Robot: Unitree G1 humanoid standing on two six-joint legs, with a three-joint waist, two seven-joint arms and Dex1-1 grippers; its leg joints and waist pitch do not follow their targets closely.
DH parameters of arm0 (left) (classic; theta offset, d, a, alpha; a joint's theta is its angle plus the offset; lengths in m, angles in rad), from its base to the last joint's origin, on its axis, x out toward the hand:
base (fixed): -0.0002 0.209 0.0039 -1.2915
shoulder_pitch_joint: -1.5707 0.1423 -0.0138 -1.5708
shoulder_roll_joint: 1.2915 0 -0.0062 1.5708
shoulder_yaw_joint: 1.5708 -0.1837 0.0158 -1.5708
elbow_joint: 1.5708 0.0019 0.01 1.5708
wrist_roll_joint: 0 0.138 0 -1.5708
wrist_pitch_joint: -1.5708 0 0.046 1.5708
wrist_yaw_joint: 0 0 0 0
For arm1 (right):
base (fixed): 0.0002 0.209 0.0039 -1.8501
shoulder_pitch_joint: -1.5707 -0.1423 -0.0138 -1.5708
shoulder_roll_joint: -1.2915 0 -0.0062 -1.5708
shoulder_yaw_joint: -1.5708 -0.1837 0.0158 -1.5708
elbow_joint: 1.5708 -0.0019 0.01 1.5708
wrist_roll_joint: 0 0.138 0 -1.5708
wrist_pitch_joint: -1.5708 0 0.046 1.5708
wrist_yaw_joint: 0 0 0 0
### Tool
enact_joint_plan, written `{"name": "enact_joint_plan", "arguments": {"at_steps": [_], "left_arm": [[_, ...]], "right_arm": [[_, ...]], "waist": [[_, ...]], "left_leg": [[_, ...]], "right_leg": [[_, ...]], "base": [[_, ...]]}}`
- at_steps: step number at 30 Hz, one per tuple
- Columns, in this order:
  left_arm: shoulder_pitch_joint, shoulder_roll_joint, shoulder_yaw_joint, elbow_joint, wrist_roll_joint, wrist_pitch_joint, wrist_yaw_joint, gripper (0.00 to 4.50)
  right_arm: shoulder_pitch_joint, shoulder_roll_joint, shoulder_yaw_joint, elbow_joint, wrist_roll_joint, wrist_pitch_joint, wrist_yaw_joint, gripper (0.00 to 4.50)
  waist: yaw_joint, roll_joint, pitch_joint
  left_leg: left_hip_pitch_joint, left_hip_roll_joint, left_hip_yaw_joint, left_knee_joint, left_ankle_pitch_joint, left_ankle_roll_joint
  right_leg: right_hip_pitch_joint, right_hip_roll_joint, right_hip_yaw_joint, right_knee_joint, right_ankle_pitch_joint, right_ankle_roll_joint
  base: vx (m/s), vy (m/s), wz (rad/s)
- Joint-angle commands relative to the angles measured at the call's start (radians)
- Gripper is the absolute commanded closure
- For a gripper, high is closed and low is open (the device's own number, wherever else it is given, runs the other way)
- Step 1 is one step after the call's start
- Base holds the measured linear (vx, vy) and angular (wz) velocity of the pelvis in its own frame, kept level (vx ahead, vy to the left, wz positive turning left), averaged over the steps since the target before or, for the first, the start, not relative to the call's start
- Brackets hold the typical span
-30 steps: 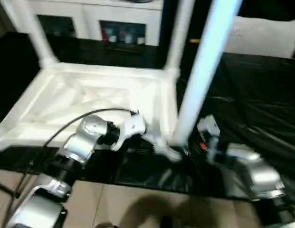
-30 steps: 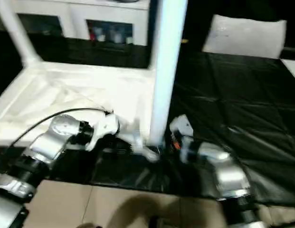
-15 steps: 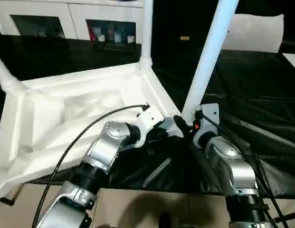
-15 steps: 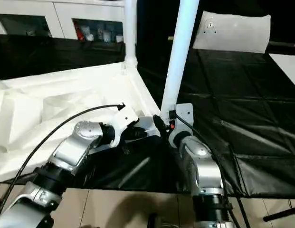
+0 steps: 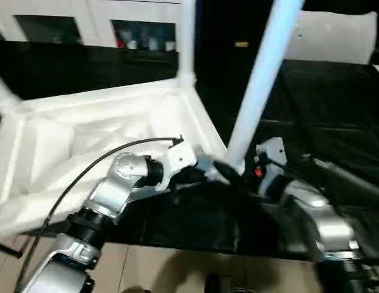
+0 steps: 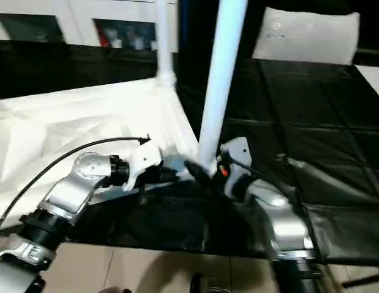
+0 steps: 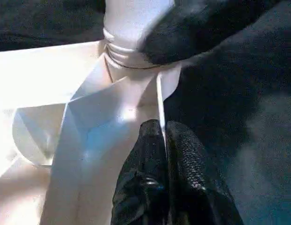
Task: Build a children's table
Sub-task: Rotate leg to tighten
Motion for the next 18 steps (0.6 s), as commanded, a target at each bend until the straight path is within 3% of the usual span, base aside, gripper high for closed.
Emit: {"name": "enact_joint_plan", "arguments": {"at_steps": [1, 7, 11, 18], "left_arm": [[-0.003, 0.018, -0.047, 0.016, -0.003, -0.033, -0.088, 4.50], [-0.020, 0.064, -0.084, 0.045, -0.016, -0.103, -0.222, 4.50], [-0.043, 0.083, -0.108, 0.084, -0.015, -0.165, -0.293, 4.50], [-0.078, 0.091, -0.133, 0.128, -0.014, -0.221, -0.366, 4.50]], "right_arm": [[0.008, -0.028, 0.025, -0.016, 0.021, -0.018, 0.093, 0.09], [-0.014, -0.133, 0.063, 0.003, 0.058, -0.030, 0.279, 0.09], [-0.042, -0.191, 0.096, 0.044, 0.063, -0.070, 0.401, 0.09], [-0.082, -0.234, 0.148, 0.097, 0.061, -0.094, 0.521, 0.52]], "waist": [[0.008, -0.009, -0.067], [0.026, -0.008, -0.061], [0.032, -0.013, -0.061], [0.046, -0.014, -0.067]], "left_leg": [[-0.014, 0.032, -0.001, -0.056, -0.044, 0.153], [-0.002, 0.040, 0.002, -0.062, -0.089, 0.118], [-0.001, 0.038, 0.000, -0.063, -0.110, 0.106], [-0.004, 0.043, 0.001, -0.060, -0.048, 0.122]], "right_leg": [[0.085, -0.068, 0.072, -0.071, -0.292, -0.126], [0.075, -0.069, 0.076, -0.076, -0.326, -0.134], [0.082, -0.074, 0.076, -0.080, -0.375, -0.111], [0.085, -0.074, 0.077, -0.060, -0.265, -0.157]], "base": [[0.000, 0.000, 0.00], [0.000, 0.000, 0.00], [0.000, 0.000, 0.00], [0.000, 0.000, 0.00]]}}
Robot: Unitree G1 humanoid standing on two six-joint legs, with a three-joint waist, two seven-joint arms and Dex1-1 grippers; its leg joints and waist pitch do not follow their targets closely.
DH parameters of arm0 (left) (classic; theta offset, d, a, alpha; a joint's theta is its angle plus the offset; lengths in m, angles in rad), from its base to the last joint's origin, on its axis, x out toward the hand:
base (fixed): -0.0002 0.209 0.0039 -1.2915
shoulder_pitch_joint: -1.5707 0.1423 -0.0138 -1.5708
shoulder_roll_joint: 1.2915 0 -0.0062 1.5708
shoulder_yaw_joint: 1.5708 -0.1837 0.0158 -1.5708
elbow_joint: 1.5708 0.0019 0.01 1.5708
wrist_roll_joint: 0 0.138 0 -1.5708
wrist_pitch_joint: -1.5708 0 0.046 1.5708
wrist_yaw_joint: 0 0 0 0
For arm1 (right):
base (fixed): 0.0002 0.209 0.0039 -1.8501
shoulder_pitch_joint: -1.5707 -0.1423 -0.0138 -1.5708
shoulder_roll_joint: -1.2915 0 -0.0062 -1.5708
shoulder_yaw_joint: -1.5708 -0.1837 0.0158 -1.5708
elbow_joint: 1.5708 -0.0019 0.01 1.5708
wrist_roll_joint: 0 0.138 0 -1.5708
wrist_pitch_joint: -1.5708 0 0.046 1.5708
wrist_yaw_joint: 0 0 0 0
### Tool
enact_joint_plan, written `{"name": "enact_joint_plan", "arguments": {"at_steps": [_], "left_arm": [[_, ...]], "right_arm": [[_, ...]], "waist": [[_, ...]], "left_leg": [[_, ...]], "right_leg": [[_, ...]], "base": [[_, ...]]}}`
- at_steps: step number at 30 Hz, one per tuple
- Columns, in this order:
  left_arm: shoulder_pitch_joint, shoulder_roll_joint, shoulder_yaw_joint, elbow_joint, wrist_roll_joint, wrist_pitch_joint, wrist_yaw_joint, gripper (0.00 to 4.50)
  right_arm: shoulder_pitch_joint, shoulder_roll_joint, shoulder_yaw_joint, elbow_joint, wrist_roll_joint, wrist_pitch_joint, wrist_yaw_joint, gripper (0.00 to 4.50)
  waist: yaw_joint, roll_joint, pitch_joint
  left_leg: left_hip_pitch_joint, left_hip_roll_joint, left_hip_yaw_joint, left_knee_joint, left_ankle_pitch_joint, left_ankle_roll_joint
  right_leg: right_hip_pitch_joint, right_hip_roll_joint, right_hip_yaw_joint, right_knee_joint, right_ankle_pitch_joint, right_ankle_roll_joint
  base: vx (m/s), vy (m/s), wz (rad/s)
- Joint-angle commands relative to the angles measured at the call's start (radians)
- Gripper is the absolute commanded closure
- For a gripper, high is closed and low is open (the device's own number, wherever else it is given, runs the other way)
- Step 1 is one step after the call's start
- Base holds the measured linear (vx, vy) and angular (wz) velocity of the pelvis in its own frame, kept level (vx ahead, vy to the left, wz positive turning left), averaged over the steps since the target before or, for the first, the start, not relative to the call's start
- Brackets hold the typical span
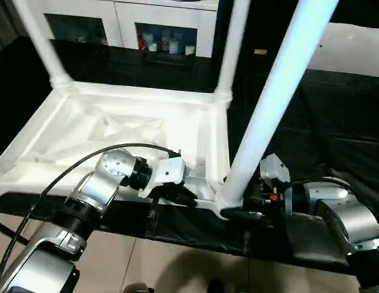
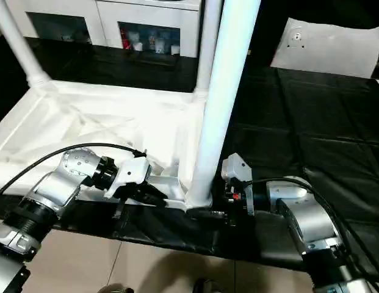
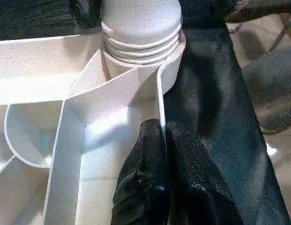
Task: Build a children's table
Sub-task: Rotate leg to tighten
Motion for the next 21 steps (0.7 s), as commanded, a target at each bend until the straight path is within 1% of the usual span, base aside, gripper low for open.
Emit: {"name": "enact_joint_plan", "arguments": {"at_steps": [1, 3, 4, 5, 6, 7, 8, 10, 13, 16, 21], "left_arm": [[-0.014, 0.000, -0.054, 0.015, 0.020, -0.027, -0.055, 4.50], [-0.020, -0.003, -0.055, 0.027, 0.020, -0.039, -0.064, 4.50], [-0.020, -0.003, -0.055, 0.027, 0.020, -0.039, -0.064, 4.50], [-0.020, -0.004, -0.056, 0.028, 0.020, -0.043, -0.066, 4.50], [-0.020, -0.004, -0.057, 0.030, 0.019, -0.046, -0.069, 4.50], [-0.021, -0.003, -0.058, 0.032, 0.018, -0.048, -0.071, 4.50], [-0.021, -0.003, -0.059, 0.033, 0.018, -0.050, -0.072, 4.50], [-0.021, -0.003, -0.060, 0.037, 0.018, -0.054, -0.076, 4.50], [-0.020, -0.001, -0.058, 0.046, 0.019, -0.064, -0.079, 4.50], [-0.021, 0.002, -0.059, 0.055, 0.018, -0.070, -0.079, 4.50], [-0.017, -0.001, -0.052, 0.054, 0.013, -0.058, -0.074, 4.50]], "right_arm": [[-0.016, -0.014, 0.018, 0.019, -0.004, -0.025, 0.028, 0.60], [-0.034, -0.015, 0.034, 0.058, -0.022, -0.058, 0.041, 0.66], [-0.034, -0.015, 0.034, 0.058, -0.022, -0.058, 0.041, 0.80], [-0.039, -0.012, 0.036, 0.070, -0.024, -0.062, 0.045, 0.80], [-0.043, -0.009, 0.036, 0.075, -0.024, -0.063, 0.051, 0.99], [-0.044, -0.009, 0.039, 0.076, -0.024, -0.063, 0.058, 0.99], [-0.045, -0.010, 0.042, 0.077, -0.024, -0.064, 0.062, 1.04], [-0.046, -0.011, 0.050, 0.080, -0.024, -0.067, 0.073, 1.29], [-0.048, -0.012, 0.060, 0.089, -0.022, -0.076, 0.083, 1.46], [-0.049, -0.011, 0.068, 0.096, -0.019, -0.086, 0.091, 1.76], [-0.029, 0.000, 0.064, 0.074, -0.008, -0.069, 0.089, 1.88]], "waist": [[-0.001, -0.011, -0.068], [-0.001, -0.011, -0.067], [-0.001, -0.011, -0.067], [0.000, -0.013, -0.067], [0.000, -0.013, -0.066], [0.001, -0.014, -0.066], [0.001, -0.014, -0.066], [0.001, -0.014, -0.066], [0.003, -0.013, -0.063], [0.003, -0.013, -0.063], [0.003, -0.013, -0.063]], "left_leg": [[-0.013, 0.042, -0.003, -0.064, -0.043, 0.125], [-0.014, 0.042, -0.003, -0.064, -0.043, 0.124], [-0.014, 0.041, -0.003, -0.063, -0.043, 0.123], [-0.014, 0.041, -0.002, -0.063, -0.046, 0.122], [-0.014, 0.041, -0.002, -0.064, -0.049, 0.121], [-0.015, 0.042, -0.002, -0.064, -0.048, 0.120], [-0.016, 0.042, -0.003, -0.064, -0.045, 0.120], [-0.015, 0.043, -0.003, -0.064, -0.042, 0.124], [-0.015, 0.042, -0.002, -0.065, -0.052, 0.124], [-0.014, 0.042, -0.002, -0.065, -0.058, 0.118], [-0.015, 0.043, -0.002, -0.066, -0.056, 0.118]], "right_leg": [[0.071, -0.069, 0.075, -0.058, -0.251, -0.171], [0.071, -0.070, 0.075, -0.057, -0.247, -0.177], [0.071, -0.070, 0.075, -0.057, -0.249, -0.179], [0.072, -0.069, 0.075, -0.058, -0.255, -0.177], [0.073, -0.070, 0.075, -0.058, -0.262, -0.175], [0.073, -0.070, 0.075, -0.059, -0.264, -0.173], [0.074, -0.070, 0.075, -0.058, -0.263, -0.172], [0.072, -0.069, 0.075, -0.057, -0.257, -0.170], [0.072, -0.070, 0.074, -0.061, -0.278, -0.166], [0.071, -0.069, 0.074, -0.062, -0.291, -0.160], [0.072, -0.069, 0.074, -0.062, -0.289, -0.157]], "base": [[0.000, 0.000, 0.00], [0.000, 0.000, 0.00], [0.000, 0.000, 0.00], [0.000, 0.000, 0.00], [0.000, 0.000, 0.00], [0.000, 0.000, 0.00], [0.000, 0.000, 0.00], [0.000, 0.000, 0.00], [0.000, 0.000, 0.00], [0.000, 0.000, 0.00], [0.000, 0.000, 0.00]]}}
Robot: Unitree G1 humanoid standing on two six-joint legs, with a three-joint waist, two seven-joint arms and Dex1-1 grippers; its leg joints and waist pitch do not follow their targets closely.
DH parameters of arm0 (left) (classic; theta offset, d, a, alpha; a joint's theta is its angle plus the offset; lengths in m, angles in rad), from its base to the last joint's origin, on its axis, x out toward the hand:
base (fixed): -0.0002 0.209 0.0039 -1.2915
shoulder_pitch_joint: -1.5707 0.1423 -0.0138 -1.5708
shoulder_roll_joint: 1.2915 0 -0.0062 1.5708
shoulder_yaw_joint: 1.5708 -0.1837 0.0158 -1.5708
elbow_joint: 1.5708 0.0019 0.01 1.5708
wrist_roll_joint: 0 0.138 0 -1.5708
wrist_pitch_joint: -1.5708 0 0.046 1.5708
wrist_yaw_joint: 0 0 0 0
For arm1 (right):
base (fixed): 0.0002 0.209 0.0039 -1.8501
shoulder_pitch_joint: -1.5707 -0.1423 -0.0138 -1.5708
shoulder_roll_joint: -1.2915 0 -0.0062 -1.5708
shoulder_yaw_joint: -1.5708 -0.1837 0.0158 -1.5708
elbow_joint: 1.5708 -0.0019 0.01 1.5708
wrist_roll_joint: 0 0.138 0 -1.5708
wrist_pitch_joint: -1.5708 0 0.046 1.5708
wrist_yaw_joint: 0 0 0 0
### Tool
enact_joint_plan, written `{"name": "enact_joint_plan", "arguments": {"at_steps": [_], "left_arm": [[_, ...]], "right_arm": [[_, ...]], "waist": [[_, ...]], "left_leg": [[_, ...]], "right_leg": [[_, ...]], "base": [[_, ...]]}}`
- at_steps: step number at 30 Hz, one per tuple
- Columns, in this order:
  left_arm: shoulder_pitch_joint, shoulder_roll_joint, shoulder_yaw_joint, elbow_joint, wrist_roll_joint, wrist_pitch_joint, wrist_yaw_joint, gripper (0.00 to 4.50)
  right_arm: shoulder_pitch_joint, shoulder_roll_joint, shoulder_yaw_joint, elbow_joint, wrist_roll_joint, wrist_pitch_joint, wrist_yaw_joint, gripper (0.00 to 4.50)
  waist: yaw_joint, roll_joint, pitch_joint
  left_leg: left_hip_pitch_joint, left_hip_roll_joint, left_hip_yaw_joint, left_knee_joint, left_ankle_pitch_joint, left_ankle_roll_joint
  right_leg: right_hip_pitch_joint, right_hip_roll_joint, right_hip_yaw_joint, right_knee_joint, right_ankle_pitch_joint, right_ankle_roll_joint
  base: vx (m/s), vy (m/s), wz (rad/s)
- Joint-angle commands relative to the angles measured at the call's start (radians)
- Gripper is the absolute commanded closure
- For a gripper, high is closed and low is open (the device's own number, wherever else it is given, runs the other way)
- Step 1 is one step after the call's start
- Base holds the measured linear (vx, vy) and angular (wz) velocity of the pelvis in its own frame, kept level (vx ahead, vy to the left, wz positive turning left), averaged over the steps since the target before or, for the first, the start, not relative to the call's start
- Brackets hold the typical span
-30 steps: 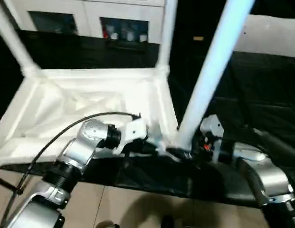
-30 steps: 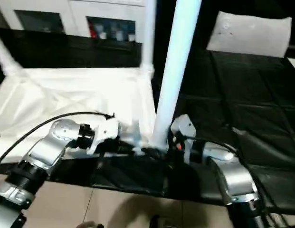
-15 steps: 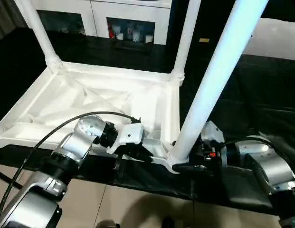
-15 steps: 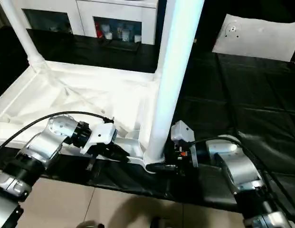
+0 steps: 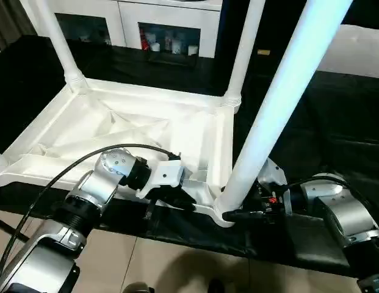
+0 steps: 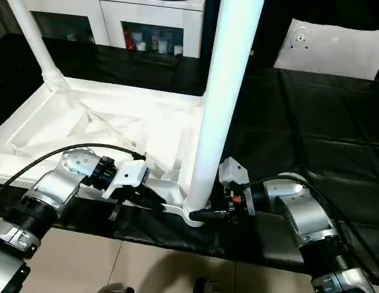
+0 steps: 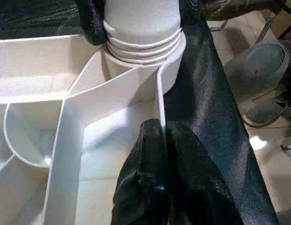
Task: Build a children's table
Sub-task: Rotate leg to tighten
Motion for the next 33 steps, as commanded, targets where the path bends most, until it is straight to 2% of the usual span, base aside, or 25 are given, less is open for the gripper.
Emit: {"name": "enact_joint_plan", "arguments": {"at_steps": [1, 6, 8, 10, 11, 12, 13, 15, 16, 18, 19, 21, 23, 24, 27, 28, 33], "left_arm": [[0.003, -0.005, -0.039, 0.005, 0.026, 0.001, -0.019, 4.50], [0.017, -0.028, -0.014, -0.011, 0.018, 0.030, 0.045, 4.50], [0.026, -0.067, 0.015, -0.032, 0.023, 0.086, 0.156, 4.50], [0.034, -0.098, 0.033, -0.055, 0.036, 0.140, 0.251, 4.50], [0.043, -0.132, 0.053, -0.077, 0.031, 0.189, 0.317, 4.50], [0.048, -0.149, 0.063, -0.087, 0.030, 0.208, 0.352, 4.50], [0.057, -0.193, 0.090, -0.109, 0.027, 0.259, 0.436, 4.50], [0.063, -0.217, 0.103, -0.120, 0.030, 0.287, 0.483, 4.50], [0.070, -0.249, 0.116, -0.139, 0.046, 0.334, 0.557, 4.50], [0.079, -0.289, 0.129, -0.167, 0.064, 0.395, 0.636, 4.50], [0.082, -0.306, 0.133, -0.177, 0.078, 0.420, 0.675, 4.50], [0.085, -0.324, 0.132, -0.192, 0.097, 0.448, 0.710, 4.50], [0.089, -0.345, 0.122, -0.207, 0.123, 0.477, 0.741, 4.50], [0.097, -0.361, 0.099, -0.224, 0.146, 0.503, 0.752, 4.50], [0.102, -0.365, 0.081, -0.228, 0.158, 0.515, 0.754, 4.50], [0.102, -0.358, 0.077, -0.233, 0.161, 0.522, 0.754, 4.50], [0.102, -0.317, 0.087, -0.241, 0.161, 0.532, 0.726, 4.50]], "right_arm": [[0.024, 0.010, 0.017, -0.033, 0.021, 0.013, 0.015, 1.88], [0.060, 0.055, -0.011, -0.082, 0.061, 0.057, -0.057, 1.89], [0.095, 0.123, -0.038, -0.120, 0.070, 0.093, -0.185, 1.89], [0.121, 0.179, -0.057, -0.142, 0.068, 0.114, -0.285, 1.89], [0.135, 0.229, -0.070, -0.149, 0.057, 0.126, -0.367, 1.89], [0.141, 0.253, -0.076, -0.153, 0.053, 0.137, -0.407, 1.89], [0.152, 0.314, -0.088, -0.161, 0.038, 0.160, -0.505, 1.89], [0.154, 0.349, -0.092, -0.163, 0.029, 0.172, -0.562, 1.91], [0.148, 0.400, -0.100, -0.166, 0.014, 0.201, -0.647, 1.91], [0.126, 0.461, -0.117, -0.152, -0.011, 0.237, -0.758, 1.93], [0.115, 0.490, -0.129, -0.142, -0.020, 0.254, -0.809, 1.94], [0.105, 0.517, -0.140, -0.138, -0.027, 0.276, -0.864, 1.94], [0.094, 0.547, -0.140, -0.138, -0.039, 0.298, -0.911, 1.94], [0.092, 0.568, -0.129, -0.143, -0.055, 0.304, -0.953, 1.94], [0.104, 0.574, -0.121, -0.157, -0.060, 0.302, -0.957, 1.94], [0.107, 0.574, -0.130, -0.159, -0.060, 0.302, -0.966, 1.38], [0.124, 0.548, -0.178, -0.185, -0.045, 0.286, -0.968, 0.88]], "waist": [[-0.002, -0.012, -0.063], [-0.001, -0.010, -0.060], [-0.003, -0.006, -0.055], [-0.009, -0.007, -0.050], [-0.013, -0.006, -0.048], [-0.018, -0.003, -0.042], [-0.023, 0.001, -0.041], [-0.038, -0.003, -0.041], [-0.047, 0.000, -0.040], [-0.059, 0.003, -0.042], [-0.068, 0.001, -0.040], [-0.073, -0.001, -0.040], [-0.076, 0.002, -0.039], [-0.077, 0.000, -0.041], [-0.074, 0.002, -0.044], [-0.073, 0.004, -0.045], [-0.070, 0.005, -0.049]], "left_leg": [[-0.016, 0.042, -0.004, -0.065, -0.057, 0.118], [-0.014, 0.043, -0.005, -0.069, -0.067, 0.110], [-0.012, 0.042, -0.004, -0.071, -0.095, 0.091], [-0.007, 0.038, -0.005, -0.074, -0.139, 0.067], [-0.006, 0.034, -0.007, -0.076, -0.155, 0.056], [-0.004, 0.034, -0.007, -0.077, -0.176, 0.048], [-0.004, 0.032, -0.009, -0.076, -0.193, 0.036], [-0.009, 0.029, -0.015, -0.079, -0.210, 0.029], [-0.015, 0.030, -0.018, -0.081, -0.210, 0.038], [-0.012, 0.034, -0.020, -0.084, -0.214, 0.035], [-0.012, 0.028, -0.019, -0.082, -0.225, 0.042], [-0.009, 0.027, -0.017, -0.081, -0.225, 0.055], [-0.012, 0.030, -0.018, -0.083, -0.214, 0.060], [-0.013, 0.031, -0.017, -0.083, -0.204, 0.063], [-0.013, 0.032, -0.014, -0.083, -0.173, 0.078], [-0.015, 0.033, -0.013, -0.083, -0.154, 0.086], [-0.017, 0.033, -0.010, -0.082, -0.113, 0.101]], "right_leg": [[0.072, -0.069, 0.075, -0.062, -0.286, -0.158], [0.071, -0.069, 0.073, -0.066, -0.298, -0.157], [0.068, -0.069, 0.074, -0.074, -0.347, -0.139], [0.065, -0.070, 0.068, -0.089, -0.435, -0.112], [0.065, -0.069, 0.065, -0.099, -0.494, -0.083], [0.058, -0.068, 0.063, -0.107, -0.535, -0.065], [0.058, -0.068, 0.058, -0.111, -0.565, -0.052], [0.063, -0.068, 0.049, -0.120, -0.595, -0.026], [0.066, -0.068, 0.050, -0.120, -0.581, -0.018], [0.064, -0.068, 0.051, -0.118, -0.546, -0.034], [0.061, -0.066, 0.050, -0.121, -0.556, -0.032], [0.058, -0.068, 0.053, -0.125, -0.562, -0.033], [0.057, -0.068, 0.055, -0.121, -0.539, -0.041], [0.058, -0.068, 0.058, -0.119, -0.519, -0.043], [0.059, -0.068, 0.065, -0.110, -0.454, -0.064], [0.061, -0.068, 0.067, -0.105, -0.419, -0.079], [0.065, -0.067, 0.071, -0.092, -0.334, -0.120]], "base": [[0.000, 0.000, 0.00], [0.000, 0.000, 0.00], [0.000, 0.000, 0.00], [0.000, 0.000, 0.00], [0.000, 0.000, 0.00], [0.000, 0.000, 0.00], [0.000, 0.000, 0.00], [0.000, 0.000, 0.00], [0.000, 0.000, 0.00], [0.000, 0.000, 0.00], [0.000, 0.000, 0.00], [0.000, 0.000, 0.00], [0.000, 0.000, 0.00], [0.000, 0.000, 0.00], [0.000, 0.000, 0.00], [0.000, 0.000, 0.00], [0.000, 0.000, 0.00]]}}
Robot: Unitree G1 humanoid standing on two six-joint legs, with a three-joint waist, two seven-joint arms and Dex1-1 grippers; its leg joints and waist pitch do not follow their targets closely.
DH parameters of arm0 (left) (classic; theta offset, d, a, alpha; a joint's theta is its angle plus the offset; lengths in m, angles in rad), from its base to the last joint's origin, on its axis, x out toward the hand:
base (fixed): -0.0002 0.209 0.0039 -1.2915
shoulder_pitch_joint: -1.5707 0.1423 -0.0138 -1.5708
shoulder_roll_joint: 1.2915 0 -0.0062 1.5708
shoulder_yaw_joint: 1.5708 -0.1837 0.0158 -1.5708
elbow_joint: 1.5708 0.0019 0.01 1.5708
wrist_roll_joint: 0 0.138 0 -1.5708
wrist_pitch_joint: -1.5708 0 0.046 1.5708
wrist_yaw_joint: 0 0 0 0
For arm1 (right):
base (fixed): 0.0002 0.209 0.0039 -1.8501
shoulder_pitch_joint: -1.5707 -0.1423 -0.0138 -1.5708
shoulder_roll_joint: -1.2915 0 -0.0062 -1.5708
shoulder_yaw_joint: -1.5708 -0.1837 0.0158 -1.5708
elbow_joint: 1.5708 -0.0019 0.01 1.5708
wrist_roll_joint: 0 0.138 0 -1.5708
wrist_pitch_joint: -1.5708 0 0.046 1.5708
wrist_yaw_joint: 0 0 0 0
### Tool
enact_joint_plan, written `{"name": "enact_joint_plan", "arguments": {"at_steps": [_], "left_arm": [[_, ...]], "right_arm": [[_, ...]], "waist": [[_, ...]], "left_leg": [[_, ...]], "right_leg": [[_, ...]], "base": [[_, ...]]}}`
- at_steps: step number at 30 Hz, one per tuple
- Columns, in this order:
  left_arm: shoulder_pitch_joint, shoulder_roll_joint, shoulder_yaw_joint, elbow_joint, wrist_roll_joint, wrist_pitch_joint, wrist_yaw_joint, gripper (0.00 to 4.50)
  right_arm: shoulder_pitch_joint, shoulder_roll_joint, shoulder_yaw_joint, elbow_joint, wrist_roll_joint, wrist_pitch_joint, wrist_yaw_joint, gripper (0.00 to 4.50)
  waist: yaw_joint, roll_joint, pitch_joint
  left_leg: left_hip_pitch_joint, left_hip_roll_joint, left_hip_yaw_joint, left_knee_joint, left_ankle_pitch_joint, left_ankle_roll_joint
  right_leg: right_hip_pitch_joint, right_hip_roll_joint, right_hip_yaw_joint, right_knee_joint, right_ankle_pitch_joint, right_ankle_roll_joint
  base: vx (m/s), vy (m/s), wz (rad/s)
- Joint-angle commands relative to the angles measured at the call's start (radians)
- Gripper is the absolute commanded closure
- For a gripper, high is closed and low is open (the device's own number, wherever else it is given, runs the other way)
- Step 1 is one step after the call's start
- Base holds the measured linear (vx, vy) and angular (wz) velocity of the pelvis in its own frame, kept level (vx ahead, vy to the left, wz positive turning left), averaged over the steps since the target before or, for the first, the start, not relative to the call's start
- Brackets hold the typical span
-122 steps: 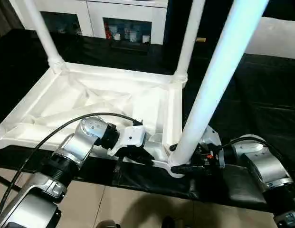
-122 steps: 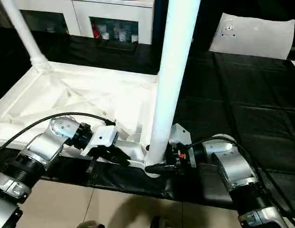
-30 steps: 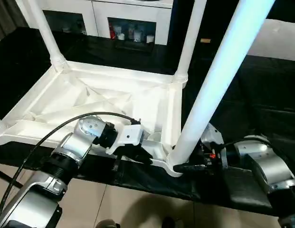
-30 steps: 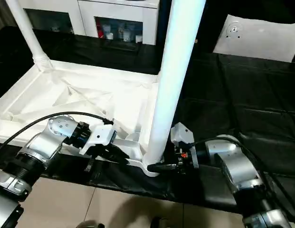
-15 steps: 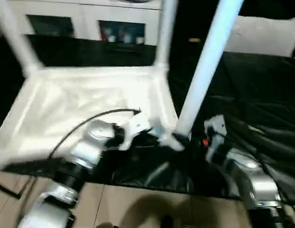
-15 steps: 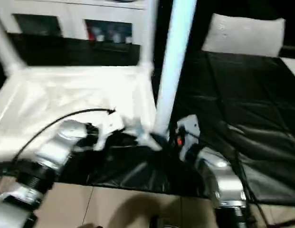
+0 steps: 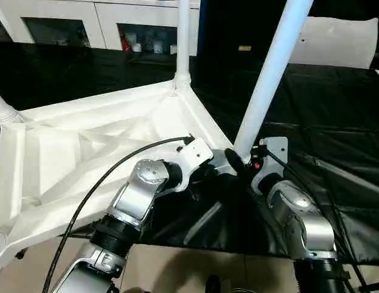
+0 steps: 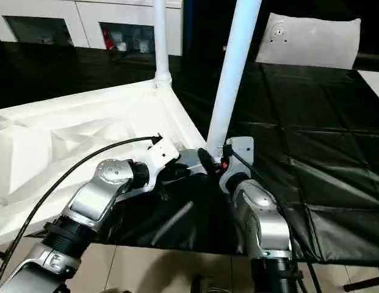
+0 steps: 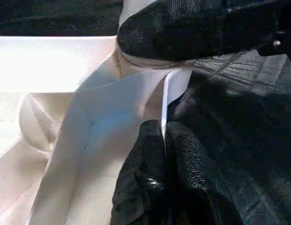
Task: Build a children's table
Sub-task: Rotate leg to tighten
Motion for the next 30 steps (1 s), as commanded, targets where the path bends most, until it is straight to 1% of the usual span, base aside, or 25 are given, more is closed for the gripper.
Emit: {"name": "enact_joint_plan", "arguments": {"at_steps": [1, 3, 4, 6, 7, 8, 10, 12, 13, 15, 16, 17, 18, 20, 21, 22, 24, 25, 26, 27, 29, 30], "left_arm": [[-0.008, -0.014, -0.029, 0.012, 0.007, 0.013, 0.044, 4.50], [-0.008, 0.011, -0.023, 0.013, 0.005, -0.012, 0.017, 4.50], [-0.008, 0.021, -0.019, 0.012, -0.001, -0.019, 0.004, 4.50], [-0.007, 0.032, -0.014, 0.010, -0.008, -0.022, -0.007, 4.50], [-0.006, 0.046, -0.017, 0.008, -0.015, -0.042, -0.032, 4.50], [-0.005, 0.051, -0.017, 0.008, -0.018, -0.042, -0.040, 4.50], [0.000, 0.080, -0.027, 0.012, -0.027, -0.067, -0.086, 4.50], [0.001, 0.101, -0.036, 0.016, -0.035, -0.091, -0.120, 4.50], [0.001, 0.110, -0.041, 0.019, -0.037, -0.110, -0.136, 4.50], [0.001, 0.134, -0.055, 0.029, -0.043, -0.144, -0.174, 4.50], [-0.001, 0.149, -0.064, 0.036, -0.044, -0.170, -0.196, 4.50], [-0.002, 0.162, -0.069, 0.043, -0.043, -0.189, -0.210, 4.50], [-0.005, 0.179, -0.072, 0.055, -0.044, -0.219, -0.232, 4.50], [-0.008, 0.191, -0.071, 0.063, -0.049, -0.238, -0.249, 4.50], [-0.012, 0.202, -0.067, 0.071, -0.058, -0.251, -0.268, 4.50], [-0.015, 0.211, -0.063, 0.080, -0.068, -0.262, -0.287, 4.50], [-0.018, 0.221, -0.061, 0.084, -0.079, -0.267, -0.310, 4.50], [-0.021, 0.229, -0.061, 0.091, -0.091, -0.278, -0.331, 4.50], [-0.021, 0.234, -0.062, 0.093, -0.095, -0.288, -0.342, 4.50], [-0.025, 0.246, -0.073, 0.105, -0.095, -0.332, -0.366, 4.50], [-0.027, 0.252, -0.079, 0.114, -0.096, -0.354, -0.385, 4.50], [-0.029, 0.256, -0.084, 0.123, -0.098, -0.366, -0.402, 4.50]], "right_arm": [[0.024, 0.037, 0.107, -0.008, 0.045, 0.034, 0.071, 0.78], [0.042, -0.001, 0.102, -0.031, 0.048, 0.009, 0.107, 0.66], [0.052, -0.025, 0.100, -0.041, 0.048, -0.006, 0.130, 0.54], [0.063, -0.052, 0.097, -0.050, 0.048, -0.019, 0.155, 0.31], [0.072, -0.073, 0.078, -0.061, 0.061, -0.027, 0.178, 0.31], [0.075, -0.080, 0.070, -0.066, 0.068, -0.028, 0.187, 0.11], [0.092, -0.130, 0.040, -0.089, 0.094, -0.043, 0.247, 0.04], [0.107, -0.173, 0.023, -0.107, 0.110, -0.048, 0.295, 0.04], [0.113, -0.189, 0.016, -0.111, 0.116, -0.052, 0.314, 0.04], [0.129, -0.236, 0.012, -0.116, 0.123, -0.066, 0.360, 0.04], [0.138, -0.261, 0.010, -0.118, 0.126, -0.075, 0.387, 0.04], [0.147, -0.283, 0.010, -0.119, 0.126, -0.082, 0.410, 0.04], [0.160, -0.314, 0.011, -0.122, 0.129, -0.091, 0.445, 0.04], [0.170, -0.334, 0.012, -0.125, 0.134, -0.096, 0.468, 0.04], [0.177, -0.351, 0.012, -0.127, 0.139, -0.103, 0.485, 0.04], [0.181, -0.363, 0.011, -0.126, 0.143, -0.109, 0.496, 0.04], [0.183, -0.370, 0.007, -0.126, 0.149, -0.111, 0.504, 0.04], [0.184, -0.377, 0.006, -0.126, 0.156, -0.116, 0.512, 0.04], [0.183, -0.380, 0.007, -0.126, 0.160, -0.119, 0.517, 0.04], [0.182, -0.385, 0.011, -0.130, 0.166, -0.125, 0.533, 0.04], [0.180, -0.391, 0.016, -0.136, 0.172, -0.123, 0.547, 0.04], [0.178, -0.396, 0.022, -0.141, 0.177, -0.118, 0.559, 0.04]], "waist": [[0.005, -0.003, -0.051], [0.007, -0.002, -0.050], [0.010, 0.000, -0.054], [0.008, -0.001, -0.055], [0.007, -0.001, -0.057], [0.006, -0.002, -0.056], [0.006, -0.003, -0.060], [0.009, -0.002, -0.060], [0.009, -0.003, -0.064], [0.010, -0.003, -0.064], [0.013, -0.003, -0.064], [0.014, -0.005, -0.066], [0.020, -0.004, -0.066], [0.022, -0.005, -0.066], [0.023, -0.012, -0.071], [0.026, -0.009, -0.071], [0.027, -0.009, -0.070], [0.027, -0.013, -0.075], [0.029, -0.012, -0.074], [0.031, -0.009, -0.076], [0.034, -0.011, -0.078], [0.039, -0.008, -0.078]], "left_leg": [[-0.019, 0.037, -0.010, -0.068, -0.111, 0.107], [-0.020, 0.037, -0.010, -0.068, -0.110, 0.111], [-0.020, 0.036, -0.009, -0.066, -0.104, 0.113], [-0.024, 0.038, -0.011, -0.067, -0.095, 0.117], [-0.023, 0.037, -0.010, -0.065, -0.097, 0.121], [-0.022, 0.038, -0.010, -0.066, -0.103, 0.122], [-0.023, 0.037, -0.010, -0.064, -0.104, 0.123], [-0.022, 0.039, -0.010, -0.063, -0.096, 0.129], [-0.023, 0.039, -0.009, -0.061, -0.083, 0.134], [-0.021, 0.040, -0.010, -0.061, -0.074, 0.142], [-0.021, 0.039, -0.008, -0.060, -0.080, 0.146], [-0.020, 0.039, -0.007, -0.058, -0.081, 0.145], [-0.019, 0.040, -0.007, -0.059, -0.076, 0.144], [-0.020, 0.040, -0.007, -0.059, -0.076, 0.143], [-0.020, 0.039, -0.006, -0.057, -0.077, 0.142], [-0.018, 0.040, -0.008, -0.058, -0.073, 0.139], [-0.018, 0.040, -0.007, -0.058, -0.074, 0.136], [-0.018, 0.040, -0.007, -0.057, -0.069, 0.135], [-0.018, 0.040, -0.007, -0.056, -0.068, 0.135], [-0.019, 0.039, -0.007, -0.055, -0.061, 0.137], [-0.016, 0.042, -0.007, -0.054, -0.051, 0.137], [-0.016, 0.042, -0.006, -0.054, -0.044, 0.138]], "right_leg": [[0.058, -0.066, 0.072, -0.070, -0.325, -0.132], [0.059, -0.066, 0.071, -0.070, -0.321, -0.134], [0.064, -0.066, 0.072, -0.069, -0.306, -0.132], [0.066, -0.066, 0.072, -0.064, -0.280, -0.142], [0.067, -0.067, 0.072, -0.065, -0.279, -0.146], [0.066, -0.066, 0.072, -0.066, -0.287, -0.148], [0.069, -0.066, 0.072, -0.066, -0.296, -0.149], [0.068, -0.067, 0.072, -0.066, -0.288, -0.149], [0.069, -0.065, 0.073, -0.060, -0.263, -0.155], [0.068, -0.065, 0.072, -0.058, -0.249, -0.165], [0.068, -0.065, 0.073, -0.061, -0.257, -0.163], [0.069, -0.066, 0.073, -0.060, -0.260, -0.162], [0.067, -0.066, 0.073, -0.059, -0.263, -0.162], [0.068, -0.066, 0.073, -0.059, -0.267, -0.161], [0.071, -0.066, 0.072, -0.059, -0.275, -0.159], [0.069, -0.067, 0.072, -0.058, -0.280, -0.158], [0.068, -0.067, 0.072, -0.059, -0.286, -0.158], [0.070, -0.067, 0.072, -0.057, -0.282, -0.158], [0.070, -0.068, 0.072, -0.055, -0.280, -0.159], [0.070, -0.068, 0.072, -0.055, -0.275, -0.159], [0.070, -0.067, 0.073, -0.051, -0.257, -0.162], [0.069, -0.067, 0.074, -0.049, -0.249, -0.165]], "base": [[0.000, 0.000, 0.00], [0.000, 0.000, 0.00], [0.000, 0.000, 0.00], [0.000, 0.000, 0.00], [0.000, 0.000, 0.00], [0.000, 0.000, 0.00], [0.000, 0.000, 0.00], [0.000, 0.000, 0.00], [0.000, 0.000, 0.00], [0.000, 0.000, 0.00], [0.000, 0.000, 0.00], [0.000, 0.000, 0.00], [0.000, 0.000, 0.00], [0.000, 0.000, 0.00], [0.000, 0.000, 0.00], [0.000, 0.000, 0.00], [0.000, 0.000, 0.00], [0.000, 0.000, 0.00], [0.000, 0.000, 0.00], [0.000, 0.000, 0.00], [0.000, 0.000, 0.00], [0.000, 0.000, 0.00]]}}
